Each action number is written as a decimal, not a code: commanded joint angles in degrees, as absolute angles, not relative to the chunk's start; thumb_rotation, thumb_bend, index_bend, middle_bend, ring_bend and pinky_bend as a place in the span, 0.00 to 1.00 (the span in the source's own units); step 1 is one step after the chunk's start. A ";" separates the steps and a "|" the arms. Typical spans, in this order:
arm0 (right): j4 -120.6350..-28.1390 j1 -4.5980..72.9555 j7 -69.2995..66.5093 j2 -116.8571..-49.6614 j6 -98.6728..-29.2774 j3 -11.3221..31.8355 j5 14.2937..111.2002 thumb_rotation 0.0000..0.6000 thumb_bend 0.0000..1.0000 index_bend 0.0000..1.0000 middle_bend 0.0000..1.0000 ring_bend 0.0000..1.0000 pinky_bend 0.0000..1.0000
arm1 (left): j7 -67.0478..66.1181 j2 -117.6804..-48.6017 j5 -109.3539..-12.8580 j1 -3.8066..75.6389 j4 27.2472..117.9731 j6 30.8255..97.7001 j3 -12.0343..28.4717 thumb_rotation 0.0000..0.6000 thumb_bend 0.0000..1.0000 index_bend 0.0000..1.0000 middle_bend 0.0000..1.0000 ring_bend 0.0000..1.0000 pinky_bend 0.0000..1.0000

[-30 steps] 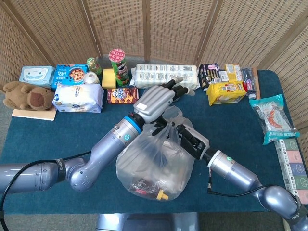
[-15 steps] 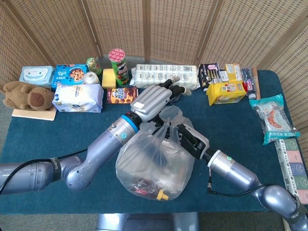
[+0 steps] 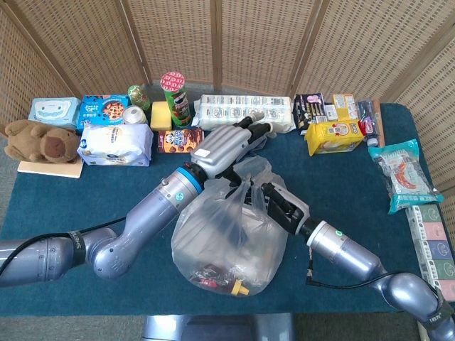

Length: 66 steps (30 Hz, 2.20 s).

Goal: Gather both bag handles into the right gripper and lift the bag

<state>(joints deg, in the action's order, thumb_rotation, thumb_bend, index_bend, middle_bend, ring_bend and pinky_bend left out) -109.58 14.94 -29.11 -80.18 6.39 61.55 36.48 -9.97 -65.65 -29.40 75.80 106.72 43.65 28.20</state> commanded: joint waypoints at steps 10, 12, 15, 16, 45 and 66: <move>-109.40 15.28 -29.24 -80.29 6.36 61.18 36.51 0.33 0.16 0.26 0.34 0.25 0.15 | -7.27 -63.38 -27.23 77.47 105.77 41.20 26.68 1.00 0.05 0.13 0.22 0.00 0.21; -109.41 15.38 -29.28 -80.36 6.39 61.12 36.48 0.32 0.16 0.26 0.34 0.25 0.15 | -7.54 -64.31 -27.96 77.79 105.38 42.33 26.23 1.00 0.05 0.13 0.22 0.00 0.21; -109.54 15.45 -29.35 -80.38 6.35 61.07 36.45 0.33 0.16 0.26 0.34 0.25 0.15 | -8.23 -65.77 -29.55 78.14 104.84 44.65 25.69 1.00 0.05 0.13 0.22 0.00 0.21; -109.65 15.45 -29.35 -80.35 6.25 61.10 36.46 0.33 0.16 0.26 0.34 0.25 0.15 | -8.67 -66.48 -30.34 78.27 104.61 45.90 25.49 1.00 0.05 0.13 0.22 0.00 0.21; -111.60 14.00 -29.91 -80.93 1.77 60.94 38.98 0.33 0.16 0.28 0.35 0.25 0.14 | -9.57 -70.36 -34.44 77.18 104.40 52.31 26.00 1.00 0.05 0.13 0.22 0.00 0.20; -112.28 14.09 -31.44 -82.66 1.22 61.58 39.91 0.33 0.16 0.28 0.35 0.25 0.15 | -9.74 -71.59 -34.76 76.99 103.74 52.10 26.09 1.00 0.05 0.13 0.22 0.00 0.20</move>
<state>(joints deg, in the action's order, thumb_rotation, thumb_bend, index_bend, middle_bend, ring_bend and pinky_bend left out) -112.26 14.03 -31.39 -82.61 1.22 61.61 39.91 -9.71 -71.54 -34.74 76.97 103.76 52.06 26.08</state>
